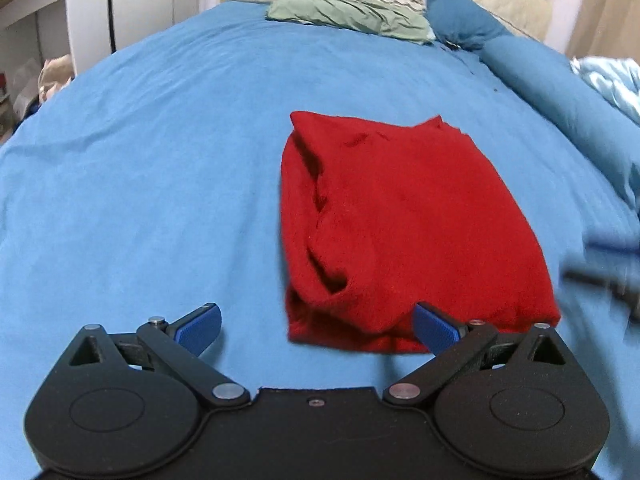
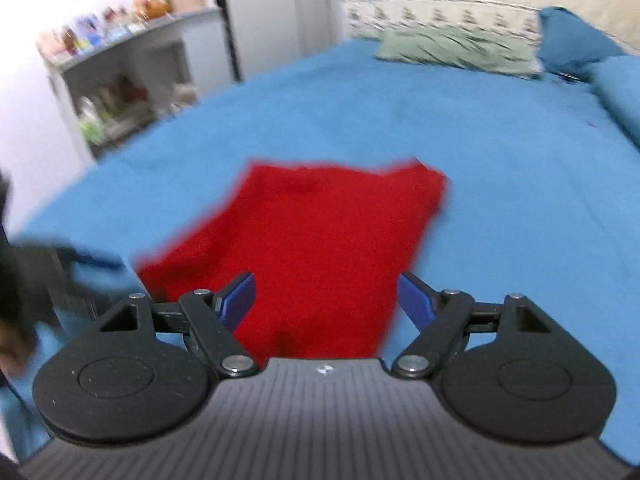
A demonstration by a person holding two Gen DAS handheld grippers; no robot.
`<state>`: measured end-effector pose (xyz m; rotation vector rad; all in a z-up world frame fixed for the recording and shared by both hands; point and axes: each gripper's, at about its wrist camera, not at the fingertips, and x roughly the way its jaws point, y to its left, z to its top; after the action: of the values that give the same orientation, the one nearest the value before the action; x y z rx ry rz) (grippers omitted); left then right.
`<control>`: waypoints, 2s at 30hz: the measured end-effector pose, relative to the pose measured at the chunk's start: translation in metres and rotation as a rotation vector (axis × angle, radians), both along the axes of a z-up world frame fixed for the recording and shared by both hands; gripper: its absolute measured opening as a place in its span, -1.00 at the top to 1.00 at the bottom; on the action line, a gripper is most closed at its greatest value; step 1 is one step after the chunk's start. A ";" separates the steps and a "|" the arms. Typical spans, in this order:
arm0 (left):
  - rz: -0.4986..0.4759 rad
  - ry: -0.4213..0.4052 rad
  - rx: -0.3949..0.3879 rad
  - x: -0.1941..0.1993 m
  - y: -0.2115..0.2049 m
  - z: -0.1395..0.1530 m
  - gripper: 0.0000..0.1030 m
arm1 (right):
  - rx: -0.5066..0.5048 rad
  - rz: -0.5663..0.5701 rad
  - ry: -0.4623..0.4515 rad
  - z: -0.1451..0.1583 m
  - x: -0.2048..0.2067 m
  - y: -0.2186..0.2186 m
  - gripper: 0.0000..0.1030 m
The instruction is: Fold small clothes
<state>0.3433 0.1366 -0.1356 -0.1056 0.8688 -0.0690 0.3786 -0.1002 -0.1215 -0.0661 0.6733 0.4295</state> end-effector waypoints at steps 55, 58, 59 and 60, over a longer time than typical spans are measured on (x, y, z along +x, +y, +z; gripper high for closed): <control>-0.044 0.046 -0.159 0.081 0.028 0.015 -0.99 | 0.168 -0.032 0.176 0.009 0.064 -0.063 -1.00; -0.016 0.069 -0.228 0.102 0.036 -0.002 -0.85 | 0.255 -0.101 0.297 -0.002 0.105 -0.065 -1.00; -0.011 0.084 -0.255 0.108 0.038 -0.008 -0.77 | 0.288 -0.127 0.333 -0.010 0.115 -0.067 -1.00; -0.008 0.095 -0.276 0.112 0.038 -0.011 -0.75 | 0.305 -0.146 0.355 -0.016 0.122 -0.068 -1.00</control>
<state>0.4551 0.1748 -0.1466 -0.3656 0.9516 -0.1927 0.5003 -0.1685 -0.1375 0.3534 0.9473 0.4025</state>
